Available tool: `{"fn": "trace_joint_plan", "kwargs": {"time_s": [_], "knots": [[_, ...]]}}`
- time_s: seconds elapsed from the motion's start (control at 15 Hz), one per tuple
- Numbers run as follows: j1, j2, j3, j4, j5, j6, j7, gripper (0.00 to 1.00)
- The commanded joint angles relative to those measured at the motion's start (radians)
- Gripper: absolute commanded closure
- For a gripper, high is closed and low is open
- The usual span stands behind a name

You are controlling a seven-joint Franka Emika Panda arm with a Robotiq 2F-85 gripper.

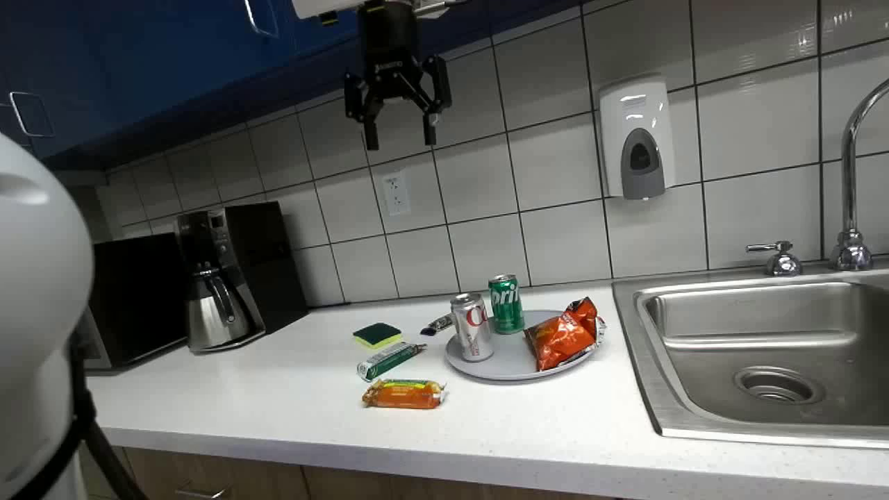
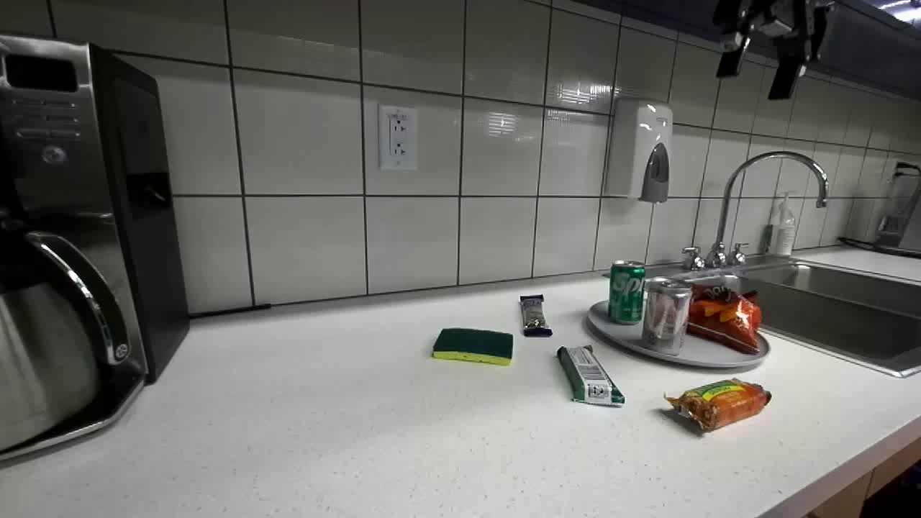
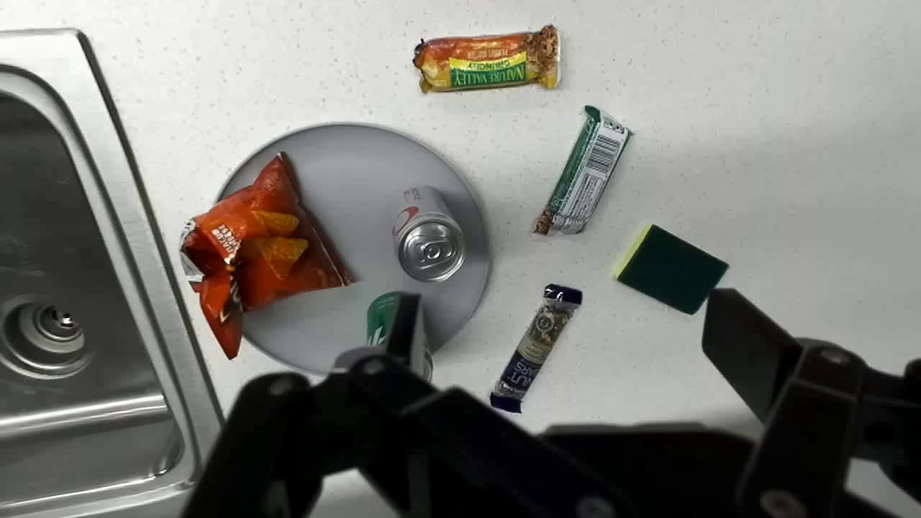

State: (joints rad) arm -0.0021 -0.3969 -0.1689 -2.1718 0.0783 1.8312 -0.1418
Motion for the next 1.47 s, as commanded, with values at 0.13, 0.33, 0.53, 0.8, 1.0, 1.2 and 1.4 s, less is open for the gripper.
{"fn": "trace_joint_plan", "kwargs": {"time_s": [0.13,0.33,0.53,0.8,1.0,1.2,1.4], "knots": [[-0.022,0.003,0.018,0.002,0.008,-0.002,-0.007,0.0],[-0.022,0.003,0.018,0.002,0.008,-0.002,-0.007,0.0],[-0.022,0.003,0.018,0.002,0.008,-0.002,-0.007,0.0],[-0.022,-0.006,0.023,-0.016,0.004,-0.002,-0.005,0.0],[-0.021,-0.017,0.033,-0.052,-0.007,0.007,-0.004,0.0],[-0.022,-0.018,0.038,-0.079,-0.011,0.015,-0.004,0.0],[-0.027,-0.016,0.042,-0.109,-0.029,0.031,-0.001,0.0]]}}
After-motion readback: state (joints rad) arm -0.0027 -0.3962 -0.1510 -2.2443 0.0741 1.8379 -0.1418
